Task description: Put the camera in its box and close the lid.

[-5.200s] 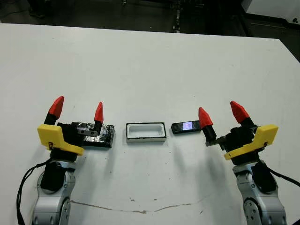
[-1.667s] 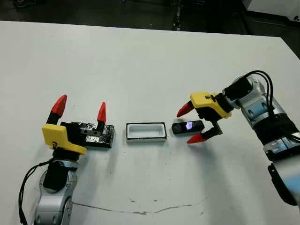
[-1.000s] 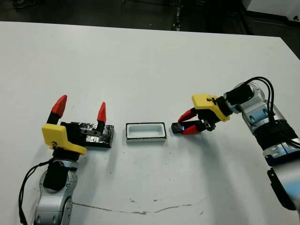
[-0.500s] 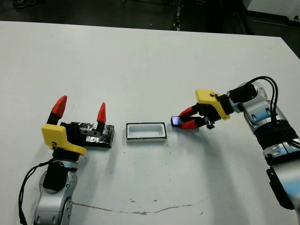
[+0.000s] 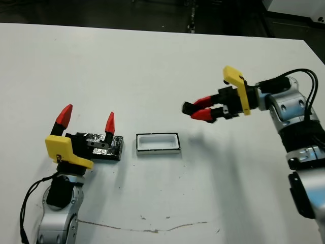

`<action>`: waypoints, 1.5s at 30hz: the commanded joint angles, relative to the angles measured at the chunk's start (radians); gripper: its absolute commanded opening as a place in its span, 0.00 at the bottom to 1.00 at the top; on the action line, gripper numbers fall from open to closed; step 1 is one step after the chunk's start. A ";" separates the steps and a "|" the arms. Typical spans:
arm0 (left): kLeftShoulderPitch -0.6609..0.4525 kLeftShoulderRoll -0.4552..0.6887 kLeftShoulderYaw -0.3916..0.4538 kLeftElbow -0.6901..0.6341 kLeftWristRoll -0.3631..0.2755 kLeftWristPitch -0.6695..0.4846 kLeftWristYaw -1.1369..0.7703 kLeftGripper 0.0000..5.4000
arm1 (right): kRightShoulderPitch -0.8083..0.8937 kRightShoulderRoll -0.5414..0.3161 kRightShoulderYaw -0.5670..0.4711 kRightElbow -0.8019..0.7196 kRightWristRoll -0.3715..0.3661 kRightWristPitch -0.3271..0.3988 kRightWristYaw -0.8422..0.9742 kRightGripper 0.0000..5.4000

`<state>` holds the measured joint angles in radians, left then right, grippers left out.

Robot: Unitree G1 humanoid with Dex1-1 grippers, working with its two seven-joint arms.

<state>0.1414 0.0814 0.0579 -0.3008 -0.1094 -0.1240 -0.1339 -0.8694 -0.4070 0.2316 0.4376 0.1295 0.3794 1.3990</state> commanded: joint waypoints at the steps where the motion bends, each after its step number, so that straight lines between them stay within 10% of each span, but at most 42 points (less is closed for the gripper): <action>1: 0.009 0.007 0.000 0.005 0.004 0.002 -0.003 1.00 | 0.050 0.016 0.025 -0.104 0.017 0.081 -0.046 0.31; 45: 0.004 0.001 -0.002 0.002 0.016 0.000 0.014 1.00 | 0.084 0.138 0.214 -0.175 0.005 0.123 -0.141 0.31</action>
<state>0.1438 0.0778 0.0576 -0.3021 -0.1037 -0.1238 -0.1220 -0.7754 -0.2634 0.4381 0.2765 0.1417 0.4869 1.2637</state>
